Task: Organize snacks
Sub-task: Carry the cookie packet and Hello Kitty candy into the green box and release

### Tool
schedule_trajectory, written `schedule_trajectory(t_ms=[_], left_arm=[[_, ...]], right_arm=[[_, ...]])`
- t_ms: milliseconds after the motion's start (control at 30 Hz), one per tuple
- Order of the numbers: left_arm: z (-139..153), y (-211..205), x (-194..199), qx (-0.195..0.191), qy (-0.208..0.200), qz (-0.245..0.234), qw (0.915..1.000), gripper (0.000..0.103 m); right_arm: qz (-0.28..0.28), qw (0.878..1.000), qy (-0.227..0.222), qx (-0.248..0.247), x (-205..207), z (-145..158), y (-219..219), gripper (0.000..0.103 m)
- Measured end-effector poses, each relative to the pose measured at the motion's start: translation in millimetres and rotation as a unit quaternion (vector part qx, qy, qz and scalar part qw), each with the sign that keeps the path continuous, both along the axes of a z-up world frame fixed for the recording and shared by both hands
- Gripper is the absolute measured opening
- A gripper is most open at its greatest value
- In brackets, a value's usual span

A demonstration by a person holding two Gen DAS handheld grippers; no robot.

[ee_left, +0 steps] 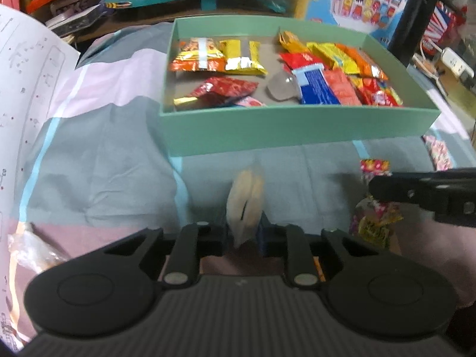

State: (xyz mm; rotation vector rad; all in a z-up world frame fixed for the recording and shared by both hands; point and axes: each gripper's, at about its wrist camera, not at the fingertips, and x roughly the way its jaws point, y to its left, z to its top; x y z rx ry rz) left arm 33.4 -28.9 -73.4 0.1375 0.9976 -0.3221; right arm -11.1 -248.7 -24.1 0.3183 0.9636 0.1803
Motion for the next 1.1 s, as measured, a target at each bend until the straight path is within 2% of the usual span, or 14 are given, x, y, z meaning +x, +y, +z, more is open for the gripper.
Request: schedule_trajectory(t_ms=[67,267,567,700,900,933,967,1000,1033,1067,1100], left_arm=[[2,-3,-1,0.0,-0.006,0.005,1.0,0.016],[31,-8,-7,-0.018,-0.037,-0.022,0.9989,0.016],[75,-25,32,-0.047,-0.077,-0.034,0.9954,0.016],[79,-36,54,-0.039,-0.084,-0.034,0.9952,0.016],[74,-36,84,-0.043,-0.072,-0.015,0.9963,0.016],[72,-35,88,-0.04,-0.07,-0.011,0.9967,0.024],[69,-35,91,-0.034,-0.069,-0.005,0.9971,0.035],[66,-34,93,-0.027,-0.068,0.002,0.9974,0.066],[63,-33,94,-0.022,-0.072,0.009,0.9971,0.085],[61,-32,93,-0.016,-0.079,0.017,0.9966,0.089],[59,-31,92,-0.011,-0.081,0.02,0.9965,0.091]], right_arm=[[-0.004,1.0,-0.001,0.0,-2,1,-2,0.02],[-0.019,1.0,-0.01,0.016,-3,14,-14,0.02],[-0.032,0.997,-0.043,0.053,44,47,-21,0.02],[-0.039,0.996,-0.038,0.066,71,47,-21,0.02],[-0.05,0.995,-0.027,0.079,98,38,-23,0.023],[-0.05,0.995,-0.024,0.083,102,36,-23,0.024],[-0.049,0.995,-0.022,0.087,105,34,-23,0.034],[-0.05,0.994,-0.02,0.092,108,32,-24,0.043],[-0.053,0.994,-0.02,0.094,111,31,-24,0.06],[-0.056,0.994,-0.022,0.095,111,31,-25,0.08],[-0.062,0.993,-0.025,0.095,111,31,-27,0.091]])
